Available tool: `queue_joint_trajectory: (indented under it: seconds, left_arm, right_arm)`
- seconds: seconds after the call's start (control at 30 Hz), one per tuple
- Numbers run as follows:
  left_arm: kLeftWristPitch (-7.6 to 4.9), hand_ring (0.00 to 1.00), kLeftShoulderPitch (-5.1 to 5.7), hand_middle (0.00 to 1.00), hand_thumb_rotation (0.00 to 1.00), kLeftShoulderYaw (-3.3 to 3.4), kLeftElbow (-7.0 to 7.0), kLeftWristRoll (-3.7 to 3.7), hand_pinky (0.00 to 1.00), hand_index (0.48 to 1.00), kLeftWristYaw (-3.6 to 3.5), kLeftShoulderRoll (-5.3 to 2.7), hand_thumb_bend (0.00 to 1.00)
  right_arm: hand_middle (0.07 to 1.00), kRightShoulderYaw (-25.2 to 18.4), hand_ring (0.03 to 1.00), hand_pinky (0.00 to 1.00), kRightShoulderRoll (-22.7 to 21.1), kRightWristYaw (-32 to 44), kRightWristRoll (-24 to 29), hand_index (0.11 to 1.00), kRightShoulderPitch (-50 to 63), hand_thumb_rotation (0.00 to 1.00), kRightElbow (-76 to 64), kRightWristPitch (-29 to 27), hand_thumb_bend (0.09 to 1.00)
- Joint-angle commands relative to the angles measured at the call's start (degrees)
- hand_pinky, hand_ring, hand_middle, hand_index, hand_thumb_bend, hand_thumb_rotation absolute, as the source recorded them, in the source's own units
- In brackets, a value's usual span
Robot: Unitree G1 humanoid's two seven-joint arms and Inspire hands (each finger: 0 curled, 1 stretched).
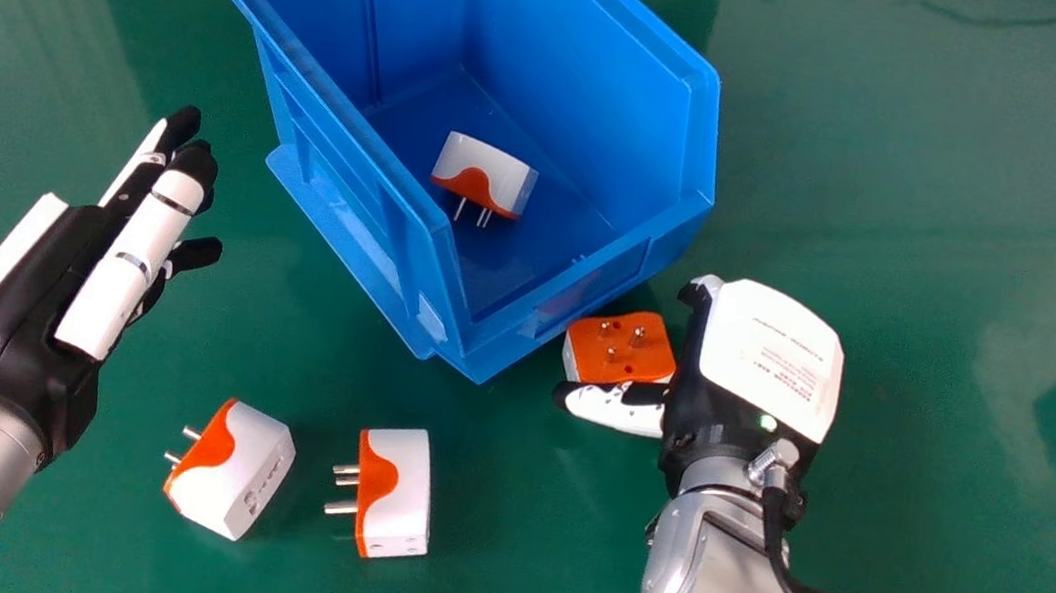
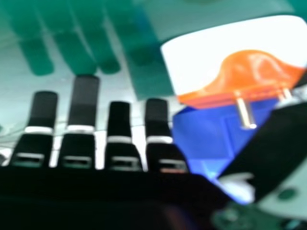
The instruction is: Pick all objects and put in blue box
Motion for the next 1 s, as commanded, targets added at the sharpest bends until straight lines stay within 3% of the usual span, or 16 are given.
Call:
queue_joint_trajectory:
  seconds: [0.0,0.17,0.97]
  left_arm:
    - [-0.23,0.98,-0.59,1.0,1.0,0.5,-1.54,-0.39,0.91,1.0,-0.15,0.87,0.42]
    - [0.35,0.98,-0.57,1.0,1.0,0.44,-2.16,-0.36,0.91,1.0,-0.04,0.87,0.42]
    - [1.58,0.98,-1.95,1.0,1.0,-0.2,-1.99,0.26,0.91,1.0,0.33,0.85,0.43]
  right_arm:
    - [0.836,1.0,0.774,0.71,1.4,2.1,1.0,0.769,0.0,0.47,1.5,0.9,0.763]
    - [0.837,1.6,0.776,0.71,1.1,3.7,1.2,0.767,-0.5,0.47,1.2,2.2,0.759]
    - [0.84,3.0,0.787,0.73,-0.4,5.4,1.3,0.74,-2.3,0.44,1.8,0.4,0.736]
